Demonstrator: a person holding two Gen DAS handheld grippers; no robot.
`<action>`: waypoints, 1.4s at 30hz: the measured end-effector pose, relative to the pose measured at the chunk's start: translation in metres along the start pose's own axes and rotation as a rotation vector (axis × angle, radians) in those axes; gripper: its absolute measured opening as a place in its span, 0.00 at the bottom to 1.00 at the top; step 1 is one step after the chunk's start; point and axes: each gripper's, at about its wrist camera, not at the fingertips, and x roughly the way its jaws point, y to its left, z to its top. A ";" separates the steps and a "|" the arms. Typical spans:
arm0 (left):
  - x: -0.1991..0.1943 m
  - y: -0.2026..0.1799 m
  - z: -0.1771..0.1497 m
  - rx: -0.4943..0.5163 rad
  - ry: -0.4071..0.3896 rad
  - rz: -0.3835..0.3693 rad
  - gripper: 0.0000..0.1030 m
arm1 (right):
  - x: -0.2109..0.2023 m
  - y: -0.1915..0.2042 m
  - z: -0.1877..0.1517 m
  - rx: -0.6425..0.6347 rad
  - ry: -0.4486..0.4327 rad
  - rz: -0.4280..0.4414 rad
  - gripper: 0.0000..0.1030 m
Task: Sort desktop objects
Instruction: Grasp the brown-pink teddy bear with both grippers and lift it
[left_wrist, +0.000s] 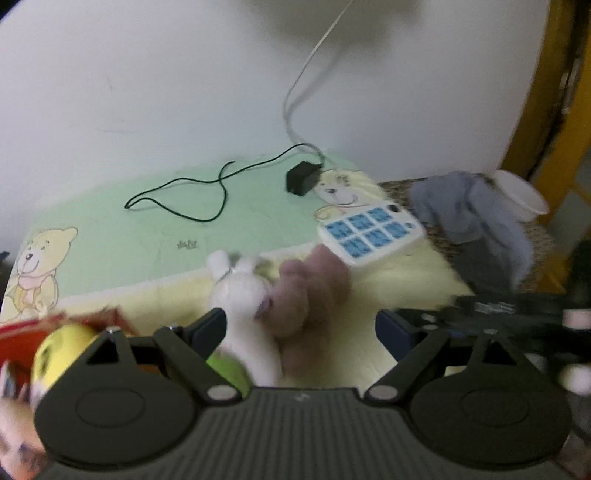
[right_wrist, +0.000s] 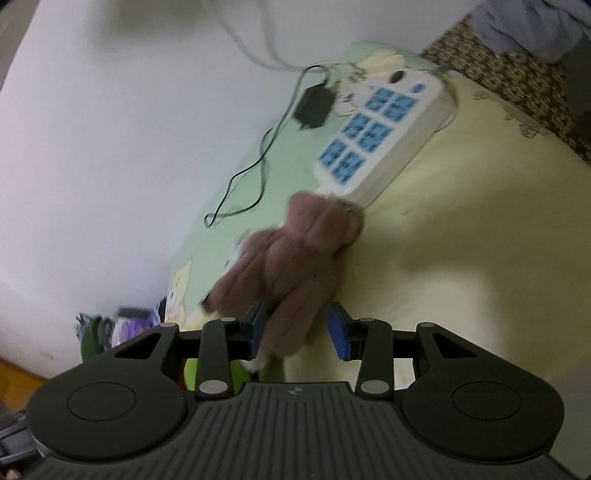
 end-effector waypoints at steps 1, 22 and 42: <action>0.013 0.000 0.003 -0.010 0.014 0.004 0.85 | 0.001 -0.004 0.005 0.011 -0.001 -0.001 0.41; 0.076 -0.051 -0.010 -0.063 0.195 -0.170 0.57 | 0.013 -0.046 0.056 0.070 0.045 0.063 0.48; 0.123 -0.043 -0.013 -0.091 0.251 -0.140 0.69 | 0.035 -0.072 0.051 -0.035 0.151 0.025 0.46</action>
